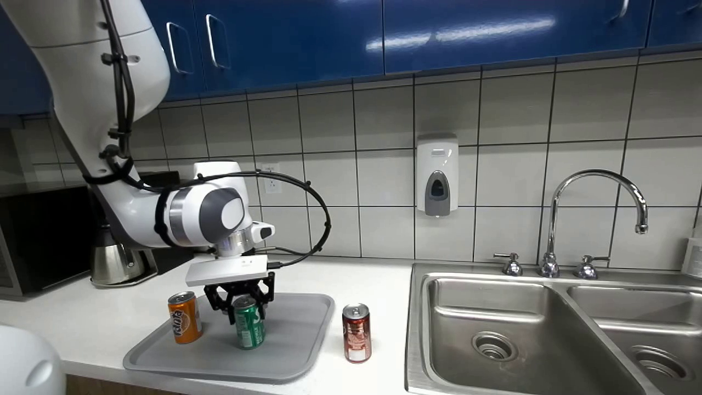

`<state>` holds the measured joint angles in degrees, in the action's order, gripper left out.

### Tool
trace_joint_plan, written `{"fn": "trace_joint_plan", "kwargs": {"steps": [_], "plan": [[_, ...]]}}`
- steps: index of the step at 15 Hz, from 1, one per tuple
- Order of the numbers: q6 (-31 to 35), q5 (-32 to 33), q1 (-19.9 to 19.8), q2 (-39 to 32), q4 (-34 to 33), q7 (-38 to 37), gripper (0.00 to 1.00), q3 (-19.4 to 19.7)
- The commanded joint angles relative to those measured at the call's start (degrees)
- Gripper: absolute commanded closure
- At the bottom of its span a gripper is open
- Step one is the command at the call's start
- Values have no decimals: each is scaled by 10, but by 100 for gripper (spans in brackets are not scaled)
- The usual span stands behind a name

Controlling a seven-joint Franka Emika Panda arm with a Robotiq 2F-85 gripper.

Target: Remove the cans from the grey tray.

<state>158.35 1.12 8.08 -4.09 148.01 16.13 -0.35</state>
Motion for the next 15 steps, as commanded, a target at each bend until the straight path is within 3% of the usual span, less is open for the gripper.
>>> {"fn": "trace_joint_plan", "kwargs": {"steps": [1,15], "plan": [[-3,6,-19,-1,-8,-4,62,-17],[-5,-12,-34,62,15,3,62,-15]]}}
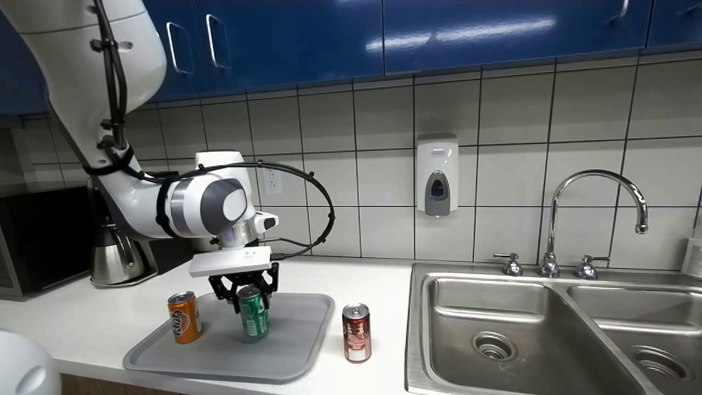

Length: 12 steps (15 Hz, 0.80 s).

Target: Remove the cans from the grey tray.

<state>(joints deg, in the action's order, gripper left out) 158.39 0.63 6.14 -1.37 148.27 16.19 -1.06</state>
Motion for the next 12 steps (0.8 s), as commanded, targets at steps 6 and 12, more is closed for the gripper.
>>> {"fn": "trace_joint_plan", "kwargs": {"steps": [6,12], "plan": [[-27,6,-23,48,-7,-20,62,-1],[-50,10,-33,65,-32,-40,62,5]]}}
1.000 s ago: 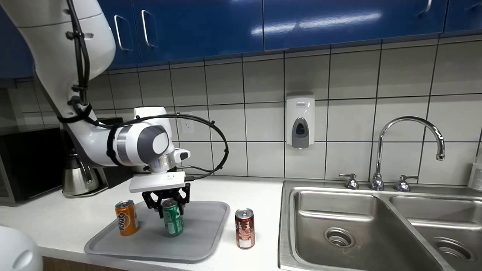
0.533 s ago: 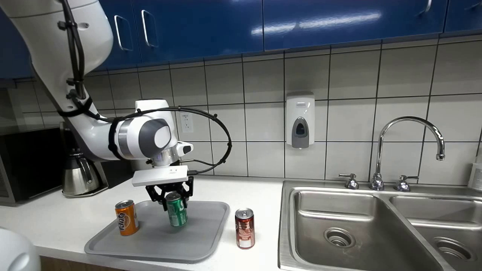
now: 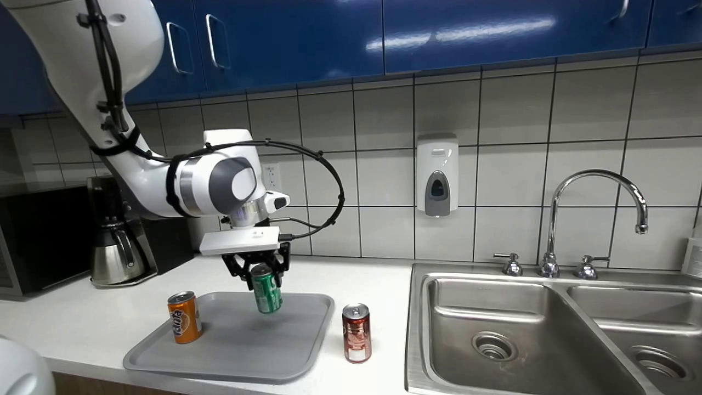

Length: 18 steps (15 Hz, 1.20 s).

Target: Remove the cans from the grey tray.

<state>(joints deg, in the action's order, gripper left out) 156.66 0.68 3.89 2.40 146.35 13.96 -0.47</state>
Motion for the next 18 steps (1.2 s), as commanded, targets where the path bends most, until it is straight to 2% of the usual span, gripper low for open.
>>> {"fn": "trace_joint_plan", "kwargs": {"steps": [1,8,18], "plan": [[-33,12,-13,32,-15,-20,62,2],[-41,19,-34,47,-34,-14,62,24],[-34,25,-67,20,-68,8,62,60]]}}
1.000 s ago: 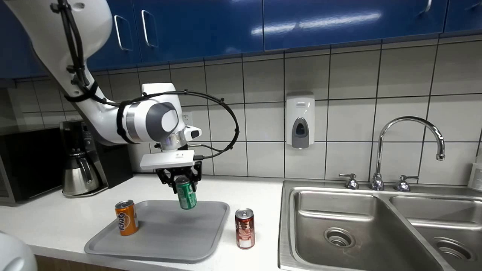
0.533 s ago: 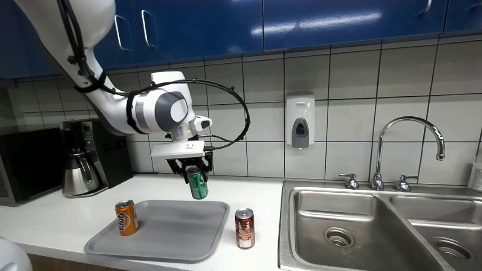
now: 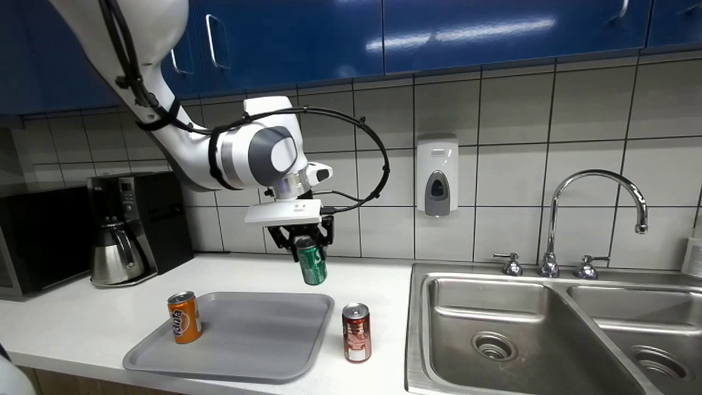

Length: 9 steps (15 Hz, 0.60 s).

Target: Remove the cans from the grey tray.

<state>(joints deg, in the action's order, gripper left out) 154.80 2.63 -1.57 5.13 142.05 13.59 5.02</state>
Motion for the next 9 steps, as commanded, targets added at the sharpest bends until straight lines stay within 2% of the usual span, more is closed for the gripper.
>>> {"fn": "trace_joint_plan", "kwargs": {"steps": [1,9], "plan": [[-14,3,-15,-13,-31,17,62,9],[-26,-15,-34,-81,-100,72,62,26]]}}
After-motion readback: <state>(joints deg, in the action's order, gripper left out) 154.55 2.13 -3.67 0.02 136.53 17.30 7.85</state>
